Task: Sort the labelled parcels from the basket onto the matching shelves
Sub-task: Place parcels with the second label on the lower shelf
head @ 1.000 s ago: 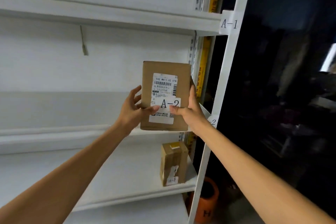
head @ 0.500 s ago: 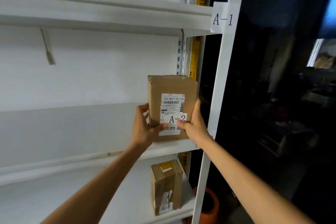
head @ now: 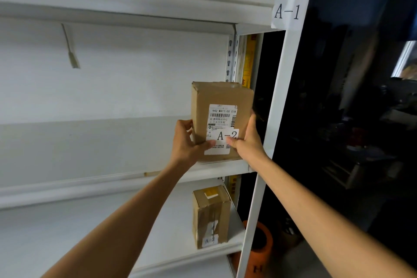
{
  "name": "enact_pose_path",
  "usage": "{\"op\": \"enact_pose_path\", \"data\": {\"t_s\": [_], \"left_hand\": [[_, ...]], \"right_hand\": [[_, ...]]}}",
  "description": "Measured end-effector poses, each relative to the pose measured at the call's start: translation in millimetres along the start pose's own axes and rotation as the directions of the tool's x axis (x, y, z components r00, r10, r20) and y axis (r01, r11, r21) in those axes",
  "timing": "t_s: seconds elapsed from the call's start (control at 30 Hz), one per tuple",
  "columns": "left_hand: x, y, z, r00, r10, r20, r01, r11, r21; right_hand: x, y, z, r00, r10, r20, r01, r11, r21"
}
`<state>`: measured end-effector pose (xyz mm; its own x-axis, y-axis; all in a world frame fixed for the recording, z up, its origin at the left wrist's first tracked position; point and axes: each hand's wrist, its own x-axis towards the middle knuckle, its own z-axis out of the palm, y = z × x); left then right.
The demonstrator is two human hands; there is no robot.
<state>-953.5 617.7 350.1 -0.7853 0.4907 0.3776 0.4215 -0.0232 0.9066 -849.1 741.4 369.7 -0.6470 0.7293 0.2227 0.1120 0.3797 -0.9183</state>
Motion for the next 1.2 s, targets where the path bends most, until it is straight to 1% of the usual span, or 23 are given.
{"op": "enact_pose_path", "data": {"t_s": [0.1, 0.2, 0.27, 0.3, 0.33, 0.37, 0.43, 0.47, 0.53, 0.57, 0.63, 0.7, 0.77, 0.83, 0.93, 1.07, 1.2], "left_hand": [[-10.4, 8.7, -9.3, 0.998, -0.057, 0.006, 0.056, 0.998, 0.035], [-33.1, 14.6, -26.4, 0.991, -0.133, 0.018, 0.133, 0.99, 0.044], [-50.0, 14.5, -41.8, 0.993, -0.118, 0.025, 0.113, 0.984, 0.137], [-58.8, 14.8, -50.8, 0.994, -0.107, 0.025, 0.1, 0.979, 0.18], [-67.4, 15.5, -60.1, 0.995, -0.097, 0.022, 0.09, 0.973, 0.212], [-75.9, 16.4, -69.8, 0.996, -0.083, 0.015, 0.077, 0.965, 0.249], [-93.5, 19.1, -91.6, 1.0, -0.031, -0.004, 0.03, 0.926, 0.376], [-102.2, 20.1, -103.7, 1.0, -0.005, -0.002, 0.006, 0.887, 0.462], [-119.8, 20.6, -130.5, 1.0, 0.007, 0.012, -0.013, 0.791, 0.611], [-128.7, 19.4, -145.6, 1.0, -0.014, -0.003, 0.012, 0.762, 0.648], [-148.3, 15.1, -179.5, 0.994, -0.076, -0.074, 0.106, 0.738, 0.666], [-171.6, 9.6, -216.1, 0.977, -0.14, -0.159, 0.211, 0.715, 0.666], [-198.8, 5.3, -253.4, 0.955, -0.184, -0.232, 0.294, 0.679, 0.673], [-227.5, 5.0, -289.1, 0.933, -0.211, -0.292, 0.359, 0.606, 0.709], [-269.4, 9.0, -339.1, 0.888, -0.238, -0.393, 0.459, 0.495, 0.738], [-323.6, 19.4, -389.7, 0.803, -0.264, -0.533, 0.595, 0.396, 0.7], [-382.7, 34.7, -424.7, 0.692, -0.273, -0.668, 0.721, 0.282, 0.633]], "right_hand": [[-13.8, -5.4, 3.2, 0.988, 0.016, -0.153, -0.015, 1.0, 0.007], [-34.2, -11.1, 15.6, 0.951, -0.006, -0.31, 0.01, 1.0, 0.01], [-50.3, -14.4, 25.5, 0.921, -0.073, -0.382, 0.039, 0.995, -0.096], [-59.2, -15.5, 31.3, 0.912, -0.136, -0.386, 0.082, 0.985, -0.152], [-68.7, -17.9, 37.7, 0.916, -0.202, -0.346, 0.144, 0.972, -0.186], [-77.9, -20.2, 45.5, 0.927, -0.262, -0.269, 0.216, 0.958, -0.191], [-95.0, -27.3, 64.0, 0.94, -0.335, -0.065, 0.321, 0.932, -0.167], [-102.9, -31.7, 73.9, 0.934, -0.357, 0.03, 0.357, 0.919, -0.165], [-120.2, -42.8, 94.3, 0.901, -0.39, 0.188, 0.421, 0.89, -0.173], [-128.8, -48.3, 104.9, 0.882, -0.398, 0.254, 0.447, 0.876, -0.179], [-147.0, -59.6, 127.6, 0.833, -0.407, 0.374, 0.503, 0.839, -0.208], [-166.9, -70.1, 153.3, 0.769, -0.404, 0.495, 0.567, 0.789, -0.237], [-189.7, -81.2, 181.3, 0.683, -0.409, 0.605, 0.635, 0.742, -0.215], [-214.2, -94.8, 209.3, 0.591, -0.413, 0.693, 0.705, 0.682, -0.195], [-251.0, -117.9, 249.3, 0.427, -0.409, 0.807, 0.793, 0.599, -0.116], [-296.9, -144.2, 302.1, 0.208, -0.404, 0.891, 0.862, 0.506, 0.028], [-346.0, -167.5, 348.9, -0.023, -0.415, 0.91, 0.888, 0.41, 0.209]]}}
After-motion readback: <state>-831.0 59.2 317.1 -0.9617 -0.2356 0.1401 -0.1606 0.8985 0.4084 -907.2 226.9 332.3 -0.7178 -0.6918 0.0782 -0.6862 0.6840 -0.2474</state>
